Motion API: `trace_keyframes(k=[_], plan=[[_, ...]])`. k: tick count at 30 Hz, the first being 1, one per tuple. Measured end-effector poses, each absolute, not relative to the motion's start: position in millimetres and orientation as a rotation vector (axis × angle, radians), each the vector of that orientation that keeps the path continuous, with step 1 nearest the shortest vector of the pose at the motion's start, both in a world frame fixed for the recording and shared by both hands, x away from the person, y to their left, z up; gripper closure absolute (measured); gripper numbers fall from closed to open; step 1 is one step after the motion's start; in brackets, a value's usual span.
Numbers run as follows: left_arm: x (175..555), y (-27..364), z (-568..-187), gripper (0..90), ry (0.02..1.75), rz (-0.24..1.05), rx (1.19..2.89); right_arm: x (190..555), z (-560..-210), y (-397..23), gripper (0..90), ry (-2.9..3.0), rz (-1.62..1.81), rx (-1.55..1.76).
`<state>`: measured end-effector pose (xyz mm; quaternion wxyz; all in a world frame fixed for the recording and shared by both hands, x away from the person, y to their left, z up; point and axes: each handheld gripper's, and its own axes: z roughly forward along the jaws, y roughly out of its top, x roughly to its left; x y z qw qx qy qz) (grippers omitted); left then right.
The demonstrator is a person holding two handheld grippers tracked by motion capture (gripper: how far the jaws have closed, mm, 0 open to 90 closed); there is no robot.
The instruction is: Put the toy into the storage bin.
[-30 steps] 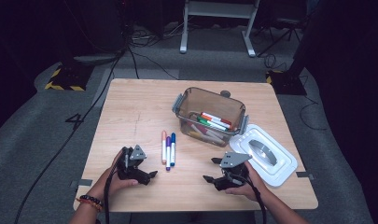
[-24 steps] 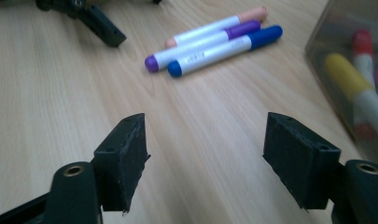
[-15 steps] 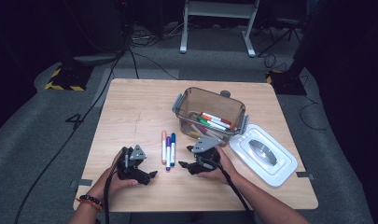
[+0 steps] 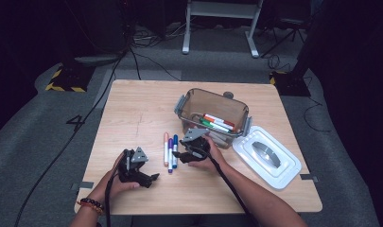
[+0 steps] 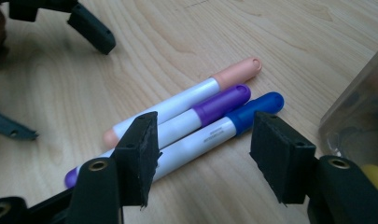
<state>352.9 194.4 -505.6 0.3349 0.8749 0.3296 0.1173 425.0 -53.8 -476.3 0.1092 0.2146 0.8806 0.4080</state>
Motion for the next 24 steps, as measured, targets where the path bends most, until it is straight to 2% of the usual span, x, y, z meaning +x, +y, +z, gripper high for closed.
trace_keyframes(k=[3, 12, 17, 21, 24], plan=[[353, 194, -506, 0.6, 0.860, 0.306, 2.283, 429, -480, -48, 40.9, 2.565, 1.163, 0.652], [353, 195, -506, 0.6, 0.860, 0.304, 2.284, 436, -490, -45, 46.8, 2.584, 1.103, 0.674], [353, 194, -506, 0.6, 0.861, 0.304, 2.283, 438, -489, -54, 58.3, 2.586, 1.060, 0.715], [353, 195, -506, 0.6, 0.860, 0.304, 2.284, 435, -489, -68, 71.6, 2.621, 0.999, 0.706], [353, 194, -506, 0.6, 0.861, 0.304, 2.283, 433, -488, -77, 75.8, 2.646, 0.978, 0.709]])
